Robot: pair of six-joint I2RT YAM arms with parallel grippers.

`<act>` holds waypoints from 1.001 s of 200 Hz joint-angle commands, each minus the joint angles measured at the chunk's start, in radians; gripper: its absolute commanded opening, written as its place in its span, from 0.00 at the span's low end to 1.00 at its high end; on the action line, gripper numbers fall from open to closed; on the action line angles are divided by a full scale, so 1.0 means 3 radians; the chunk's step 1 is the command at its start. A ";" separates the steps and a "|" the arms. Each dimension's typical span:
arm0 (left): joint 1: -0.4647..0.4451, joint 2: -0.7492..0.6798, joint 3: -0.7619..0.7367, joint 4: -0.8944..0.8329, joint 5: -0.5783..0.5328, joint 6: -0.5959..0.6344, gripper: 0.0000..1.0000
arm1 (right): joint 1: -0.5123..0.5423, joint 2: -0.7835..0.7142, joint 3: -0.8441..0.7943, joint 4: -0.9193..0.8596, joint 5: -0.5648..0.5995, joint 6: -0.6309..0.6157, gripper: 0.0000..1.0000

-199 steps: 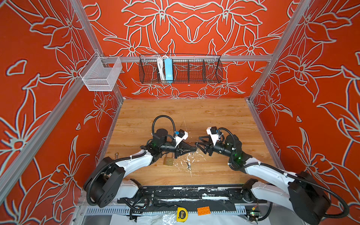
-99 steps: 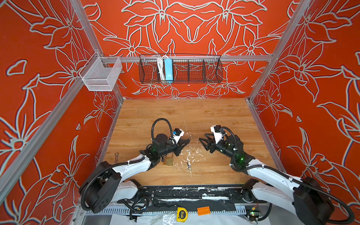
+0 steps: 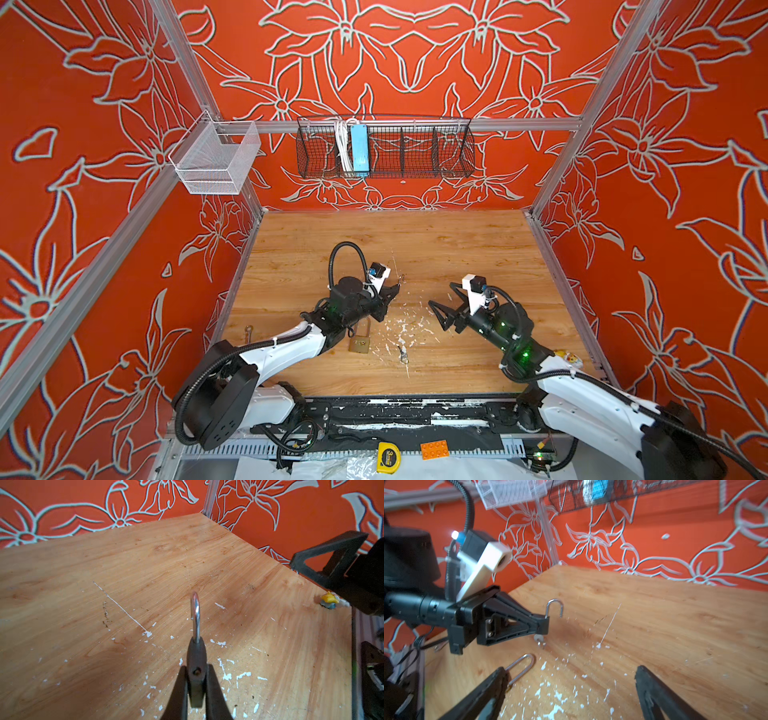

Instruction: Unlock with the key

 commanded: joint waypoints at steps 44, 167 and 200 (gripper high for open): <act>0.0022 0.0472 0.0662 -0.0530 0.1214 -0.0427 0.00 | 0.0259 0.0377 0.0137 0.0165 -0.0086 -0.0403 0.98; 0.0341 0.2486 0.3051 -0.1657 0.0903 -0.1483 0.00 | 0.0260 -0.0337 -0.0403 0.0545 0.1495 -0.0590 0.98; 0.0450 0.3113 0.3733 -0.1760 0.0938 -0.1547 0.00 | 0.0264 -0.0285 -0.0422 0.0663 0.1332 -0.0596 0.98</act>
